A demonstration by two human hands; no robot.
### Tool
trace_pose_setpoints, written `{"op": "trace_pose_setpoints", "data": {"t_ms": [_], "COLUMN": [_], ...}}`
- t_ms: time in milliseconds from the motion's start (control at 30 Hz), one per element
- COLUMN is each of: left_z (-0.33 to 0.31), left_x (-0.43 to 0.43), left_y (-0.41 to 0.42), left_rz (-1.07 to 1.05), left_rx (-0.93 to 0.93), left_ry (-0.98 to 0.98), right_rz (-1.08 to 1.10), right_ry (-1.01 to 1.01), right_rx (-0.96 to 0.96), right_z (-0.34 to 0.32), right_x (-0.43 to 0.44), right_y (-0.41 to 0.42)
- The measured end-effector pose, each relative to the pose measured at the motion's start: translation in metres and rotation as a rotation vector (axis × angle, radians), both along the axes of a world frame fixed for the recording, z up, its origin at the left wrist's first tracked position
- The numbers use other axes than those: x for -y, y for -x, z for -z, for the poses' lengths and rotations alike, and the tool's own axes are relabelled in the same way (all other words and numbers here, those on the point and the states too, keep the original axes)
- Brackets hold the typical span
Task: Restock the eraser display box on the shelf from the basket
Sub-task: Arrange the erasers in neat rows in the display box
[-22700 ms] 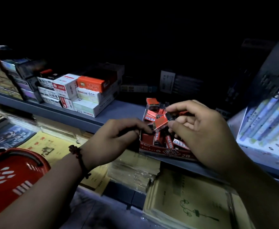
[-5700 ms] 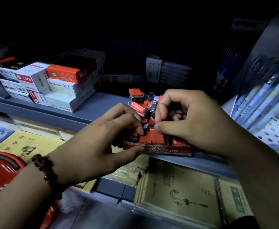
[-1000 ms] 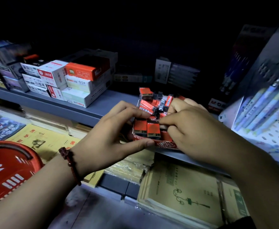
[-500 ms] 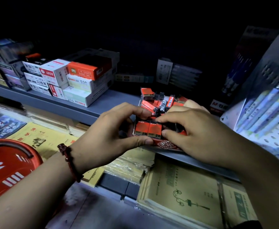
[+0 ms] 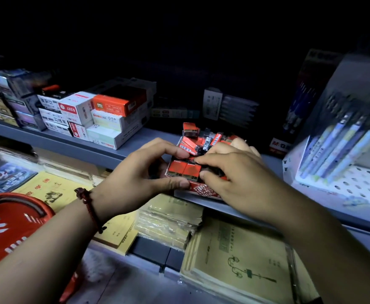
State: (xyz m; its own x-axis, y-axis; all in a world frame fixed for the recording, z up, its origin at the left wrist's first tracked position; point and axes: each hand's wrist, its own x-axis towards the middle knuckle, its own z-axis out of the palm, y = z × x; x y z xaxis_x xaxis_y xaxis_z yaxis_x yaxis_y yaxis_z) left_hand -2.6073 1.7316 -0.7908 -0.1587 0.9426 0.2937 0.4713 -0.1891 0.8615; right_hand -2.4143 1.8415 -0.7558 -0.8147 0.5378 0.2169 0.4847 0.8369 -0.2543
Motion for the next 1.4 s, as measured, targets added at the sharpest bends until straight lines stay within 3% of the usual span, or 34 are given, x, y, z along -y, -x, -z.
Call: {"op": "trace_pose_setpoints", "data": {"t_ms": [200, 367, 433, 667, 767, 933, 1133, 1300, 1400], "left_z": [-0.008, -0.019, -0.021, -0.026, -0.028, -0.025, -0.024, -0.029, -0.031], "left_x": [0.002, 0.010, 0.012, 0.003, -0.008, -0.024, -0.029, -0.025, -0.021], "left_y": [-0.007, -0.001, -0.003, -0.022, -0.029, -0.038, -0.044, -0.041, -0.033], "left_rz": [-0.018, -0.074, -0.100, -0.099, -0.111, -0.087, -0.070, -0.005, -0.075], "left_rx": [-0.132, -0.339, -0.362, -0.448, -0.474, -0.535, -0.248, 0.031, 0.011], "left_ry": [-0.012, -0.043, -0.087, -0.234, -0.266, -0.151, -0.023, 0.019, -0.028], "right_rz": [-0.012, 0.011, 0.069, 0.146, 0.171, 0.173, 0.220, 0.182, 0.130], "right_ry": [0.061, 0.266, 0.271, 0.278, 0.186, 0.127, 0.146, 0.218, 0.260], "right_rx": [-0.101, -0.451, -0.504, -0.344, -0.261, -0.189, -0.169, -0.327, -0.377], "right_z": [-0.001, -0.019, -0.022, -0.013, -0.013, -0.017, -0.022, -0.024, -0.027], "right_x": [0.000, -0.005, -0.009, -0.013, -0.011, -0.007, -0.004, -0.008, -0.007], "right_y": [-0.001, -0.027, -0.040, -0.046, -0.043, -0.043, -0.046, -0.042, -0.039]}}
